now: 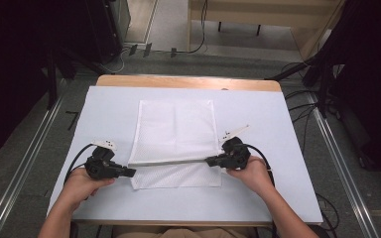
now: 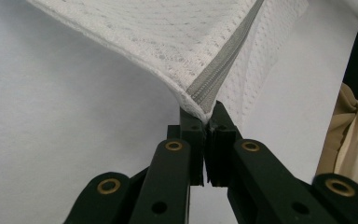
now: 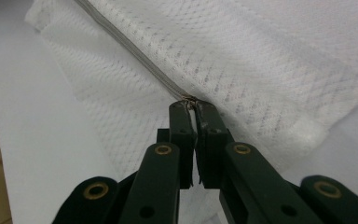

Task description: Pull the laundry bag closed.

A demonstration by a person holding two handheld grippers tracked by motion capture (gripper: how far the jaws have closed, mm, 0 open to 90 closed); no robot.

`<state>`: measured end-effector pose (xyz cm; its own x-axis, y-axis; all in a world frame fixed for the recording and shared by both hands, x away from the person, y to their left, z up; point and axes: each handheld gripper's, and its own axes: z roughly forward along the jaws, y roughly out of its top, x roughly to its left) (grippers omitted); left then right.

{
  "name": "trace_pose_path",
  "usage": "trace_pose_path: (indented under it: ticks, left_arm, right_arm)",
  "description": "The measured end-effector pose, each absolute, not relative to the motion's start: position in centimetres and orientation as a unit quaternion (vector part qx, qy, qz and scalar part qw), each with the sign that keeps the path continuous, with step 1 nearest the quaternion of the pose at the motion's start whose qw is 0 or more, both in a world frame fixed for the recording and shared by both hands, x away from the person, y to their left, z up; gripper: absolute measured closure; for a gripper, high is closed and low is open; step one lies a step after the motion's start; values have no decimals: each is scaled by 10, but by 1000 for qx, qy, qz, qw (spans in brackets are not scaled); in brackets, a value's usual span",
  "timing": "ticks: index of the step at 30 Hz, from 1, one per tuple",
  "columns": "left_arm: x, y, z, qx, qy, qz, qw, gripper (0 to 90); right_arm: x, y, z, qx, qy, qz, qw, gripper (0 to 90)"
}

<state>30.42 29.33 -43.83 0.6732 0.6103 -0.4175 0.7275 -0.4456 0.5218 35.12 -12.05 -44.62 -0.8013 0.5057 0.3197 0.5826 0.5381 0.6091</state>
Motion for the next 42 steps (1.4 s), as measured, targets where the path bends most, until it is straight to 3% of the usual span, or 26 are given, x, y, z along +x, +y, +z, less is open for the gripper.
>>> trace_pose_path:
  ticks: [24, 32, 35, 42]
  left_arm:
    - [304, 297, -443, 844, 406, -86, 340, 862]
    - [305, 297, -441, 837, 414, -67, 351, 675]
    - [306, 299, -439, 829, 425, -51, 361, 584]
    - [306, 306, -433, 811, 439, -36, 386, 445]
  right_arm:
    - [348, -130, -445, -323, -874, -359, 50, 875]
    - [352, -132, -446, -338, -863, -372, 51, 806]
    - [351, -133, -445, -337, -858, -386, 35, 694]
    - [353, -141, -440, -353, -843, -405, 20, 591]
